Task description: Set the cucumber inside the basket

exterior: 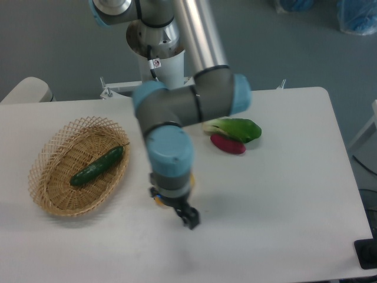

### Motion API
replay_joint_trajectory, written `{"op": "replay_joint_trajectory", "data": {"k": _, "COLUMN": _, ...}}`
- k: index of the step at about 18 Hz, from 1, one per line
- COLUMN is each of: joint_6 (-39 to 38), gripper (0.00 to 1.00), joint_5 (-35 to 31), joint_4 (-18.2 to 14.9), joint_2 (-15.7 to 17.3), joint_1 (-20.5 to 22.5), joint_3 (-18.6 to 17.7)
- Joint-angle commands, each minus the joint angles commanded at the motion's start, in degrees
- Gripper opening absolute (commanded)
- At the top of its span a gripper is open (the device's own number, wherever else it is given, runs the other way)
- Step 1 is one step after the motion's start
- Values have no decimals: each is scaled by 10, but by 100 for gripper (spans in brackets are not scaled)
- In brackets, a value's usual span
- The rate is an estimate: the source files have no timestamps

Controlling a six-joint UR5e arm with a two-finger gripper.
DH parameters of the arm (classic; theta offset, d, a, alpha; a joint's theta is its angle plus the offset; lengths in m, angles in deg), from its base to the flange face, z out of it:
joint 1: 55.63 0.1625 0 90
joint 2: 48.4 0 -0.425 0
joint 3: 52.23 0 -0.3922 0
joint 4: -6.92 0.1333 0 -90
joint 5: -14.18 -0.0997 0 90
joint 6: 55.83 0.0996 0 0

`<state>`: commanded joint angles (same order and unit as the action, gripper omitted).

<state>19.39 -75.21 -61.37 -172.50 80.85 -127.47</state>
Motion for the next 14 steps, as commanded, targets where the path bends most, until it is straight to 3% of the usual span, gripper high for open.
{"op": "replay_joint_trajectory", "data": {"k": 4, "joint_6": 40, "gripper": 100, "joint_5": 0, "joint_4": 0, "joint_2": -25, "joint_1": 20, "joint_3": 26}}
{"op": "replay_joint_trajectory", "data": {"k": 14, "joint_6": 65, "gripper": 100, "joint_5": 0, "joint_4": 6, "joint_2": -43, "joint_1": 27, "joint_3": 32}}
